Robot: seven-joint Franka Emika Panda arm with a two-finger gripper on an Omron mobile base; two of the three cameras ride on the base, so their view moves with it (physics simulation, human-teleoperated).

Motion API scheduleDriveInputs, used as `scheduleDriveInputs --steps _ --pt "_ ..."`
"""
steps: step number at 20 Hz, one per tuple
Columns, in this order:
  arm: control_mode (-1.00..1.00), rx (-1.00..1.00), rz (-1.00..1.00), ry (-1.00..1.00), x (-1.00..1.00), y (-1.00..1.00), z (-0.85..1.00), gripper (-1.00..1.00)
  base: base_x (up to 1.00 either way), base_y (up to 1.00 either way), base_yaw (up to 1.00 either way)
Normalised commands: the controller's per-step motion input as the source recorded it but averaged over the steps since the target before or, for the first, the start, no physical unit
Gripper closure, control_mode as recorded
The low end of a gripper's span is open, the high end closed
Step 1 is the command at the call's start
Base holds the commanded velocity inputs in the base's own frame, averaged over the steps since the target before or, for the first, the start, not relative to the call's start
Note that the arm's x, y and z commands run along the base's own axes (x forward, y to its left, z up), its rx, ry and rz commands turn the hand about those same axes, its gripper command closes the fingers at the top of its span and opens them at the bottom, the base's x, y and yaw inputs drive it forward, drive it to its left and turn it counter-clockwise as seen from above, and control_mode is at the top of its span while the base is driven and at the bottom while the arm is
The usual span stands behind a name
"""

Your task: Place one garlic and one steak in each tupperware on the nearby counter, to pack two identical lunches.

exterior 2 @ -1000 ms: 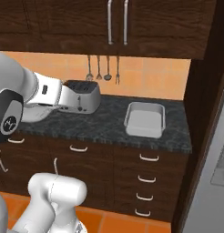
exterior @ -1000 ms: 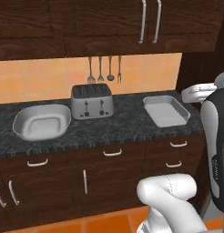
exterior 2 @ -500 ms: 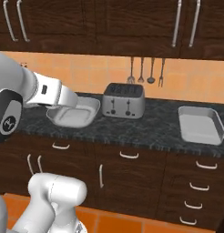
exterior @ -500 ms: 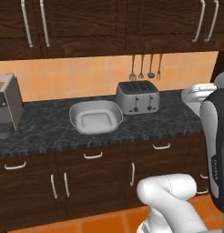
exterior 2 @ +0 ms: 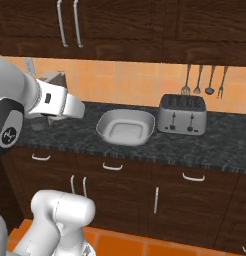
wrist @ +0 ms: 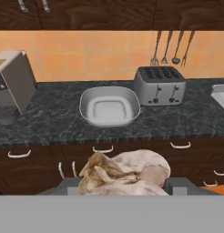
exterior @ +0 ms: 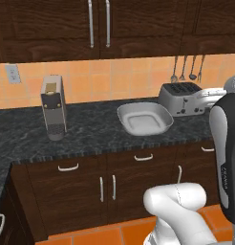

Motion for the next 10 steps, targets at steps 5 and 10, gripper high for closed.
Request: scheduleDriveInputs --steps 5,10 --pt "1.0 0.0 0.0 0.0 0.0 0.0 0.0 1.0 0.01 0.11 0.0" --pt "-1.0 0.0 0.0 0.0 0.0 0.0 0.0 1.0 0.0 0.0 0.0"
